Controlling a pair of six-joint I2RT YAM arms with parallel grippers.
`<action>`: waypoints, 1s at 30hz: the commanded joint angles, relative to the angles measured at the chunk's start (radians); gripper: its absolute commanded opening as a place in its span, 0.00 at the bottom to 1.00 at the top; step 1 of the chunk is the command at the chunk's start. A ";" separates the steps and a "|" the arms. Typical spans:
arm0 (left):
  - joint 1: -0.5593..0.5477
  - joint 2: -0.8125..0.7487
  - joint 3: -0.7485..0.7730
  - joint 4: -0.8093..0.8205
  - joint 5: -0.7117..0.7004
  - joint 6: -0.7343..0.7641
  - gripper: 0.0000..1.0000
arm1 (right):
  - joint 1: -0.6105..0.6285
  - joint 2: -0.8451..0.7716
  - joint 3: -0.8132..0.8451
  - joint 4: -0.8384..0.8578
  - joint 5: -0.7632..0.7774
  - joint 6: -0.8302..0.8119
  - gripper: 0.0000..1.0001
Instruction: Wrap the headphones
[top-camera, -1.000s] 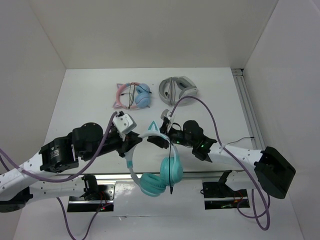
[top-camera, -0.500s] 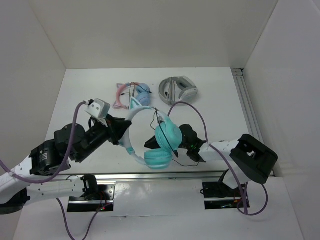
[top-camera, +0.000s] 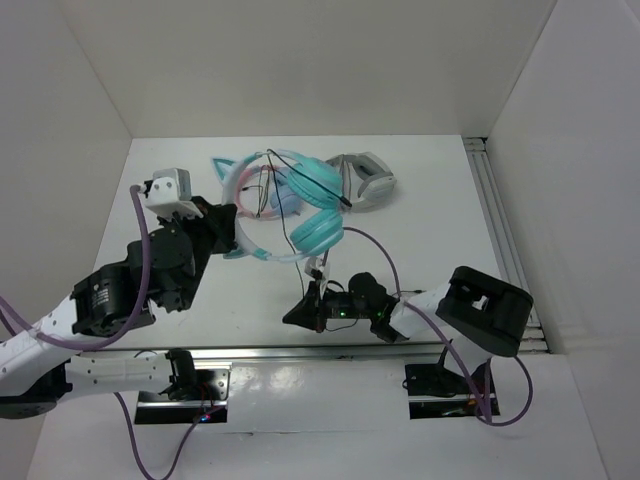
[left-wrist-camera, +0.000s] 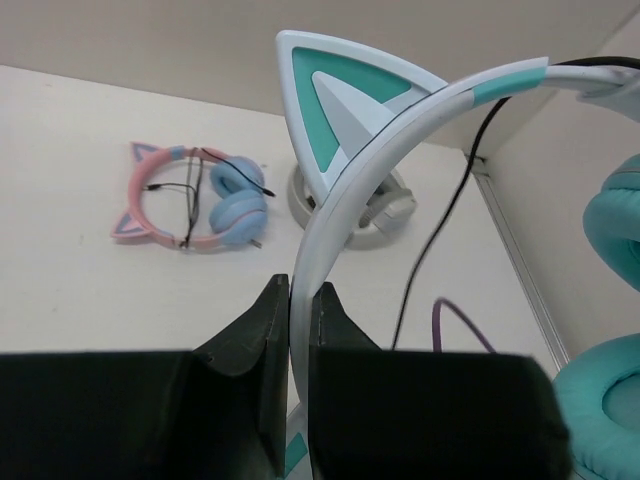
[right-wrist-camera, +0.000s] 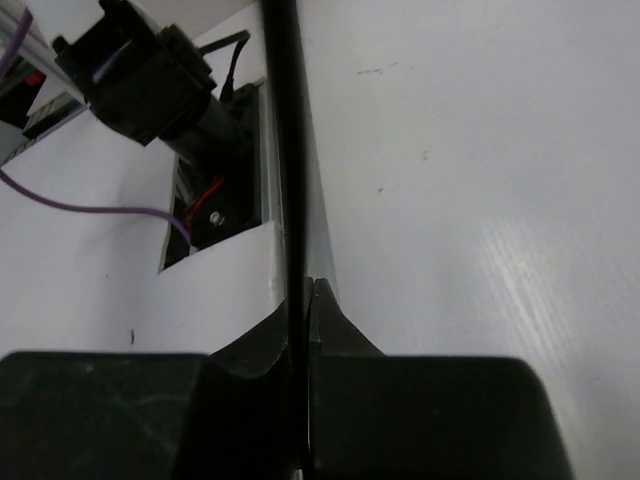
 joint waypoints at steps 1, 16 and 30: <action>-0.005 0.016 0.087 0.092 -0.210 -0.020 0.00 | 0.057 -0.011 -0.041 0.101 0.052 -0.021 0.01; 0.199 0.088 -0.074 0.302 -0.448 0.230 0.00 | 0.370 -0.378 0.037 -0.406 0.377 -0.205 0.00; 0.239 0.357 -0.158 0.553 -0.572 0.656 0.00 | 0.510 -0.576 0.346 -0.963 0.503 -0.301 0.00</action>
